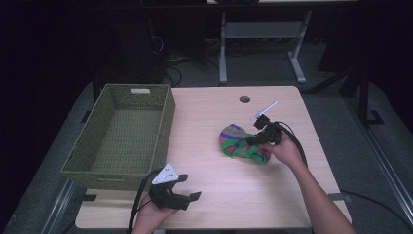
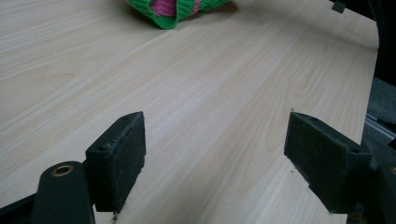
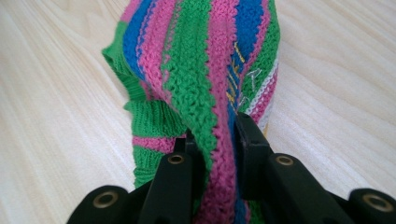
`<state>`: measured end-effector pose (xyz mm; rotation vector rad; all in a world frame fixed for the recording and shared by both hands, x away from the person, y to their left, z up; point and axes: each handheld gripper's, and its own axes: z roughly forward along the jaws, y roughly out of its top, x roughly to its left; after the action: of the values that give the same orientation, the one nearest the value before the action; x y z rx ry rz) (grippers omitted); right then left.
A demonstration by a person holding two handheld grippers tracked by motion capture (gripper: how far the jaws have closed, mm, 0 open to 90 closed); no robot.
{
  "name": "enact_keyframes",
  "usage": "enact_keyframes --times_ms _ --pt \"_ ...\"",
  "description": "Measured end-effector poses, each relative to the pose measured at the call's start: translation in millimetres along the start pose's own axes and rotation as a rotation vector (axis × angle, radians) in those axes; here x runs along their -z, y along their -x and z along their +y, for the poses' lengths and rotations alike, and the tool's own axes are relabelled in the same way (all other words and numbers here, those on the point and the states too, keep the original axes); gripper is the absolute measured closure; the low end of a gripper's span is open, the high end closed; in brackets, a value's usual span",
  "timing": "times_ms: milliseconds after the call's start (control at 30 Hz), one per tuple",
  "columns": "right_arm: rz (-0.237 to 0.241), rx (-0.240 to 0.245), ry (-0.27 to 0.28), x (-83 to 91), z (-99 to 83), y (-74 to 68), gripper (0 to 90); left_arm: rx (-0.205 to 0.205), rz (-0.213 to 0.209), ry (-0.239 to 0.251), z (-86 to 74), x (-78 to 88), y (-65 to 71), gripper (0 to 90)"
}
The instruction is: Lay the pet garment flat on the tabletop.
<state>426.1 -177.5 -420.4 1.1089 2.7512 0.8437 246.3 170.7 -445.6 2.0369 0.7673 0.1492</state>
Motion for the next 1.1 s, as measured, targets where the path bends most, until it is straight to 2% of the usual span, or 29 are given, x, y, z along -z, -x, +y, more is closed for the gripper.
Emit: enact_keyframes --times_ms 133,300,700,1100 --pt "0.024 -0.013 0.028 7.9 -2.1 1.8 77.9 0.001 -0.002 -0.002 -0.1 -0.1 -0.1 20.5" --pt "0.031 -0.016 0.047 14.0 -2.2 -0.2 78.0 0.002 -0.005 -0.002 0.1 -0.3 0.0 20.5" --pt "0.075 -0.001 0.086 26.3 -2.0 -6.5 78.0 0.013 -0.015 0.014 0.4 2.1 -1.2 20.5" --pt "0.084 0.025 0.108 43.3 -0.4 -16.3 78.0 0.018 -0.015 0.015 0.2 2.0 -1.4 20.5"
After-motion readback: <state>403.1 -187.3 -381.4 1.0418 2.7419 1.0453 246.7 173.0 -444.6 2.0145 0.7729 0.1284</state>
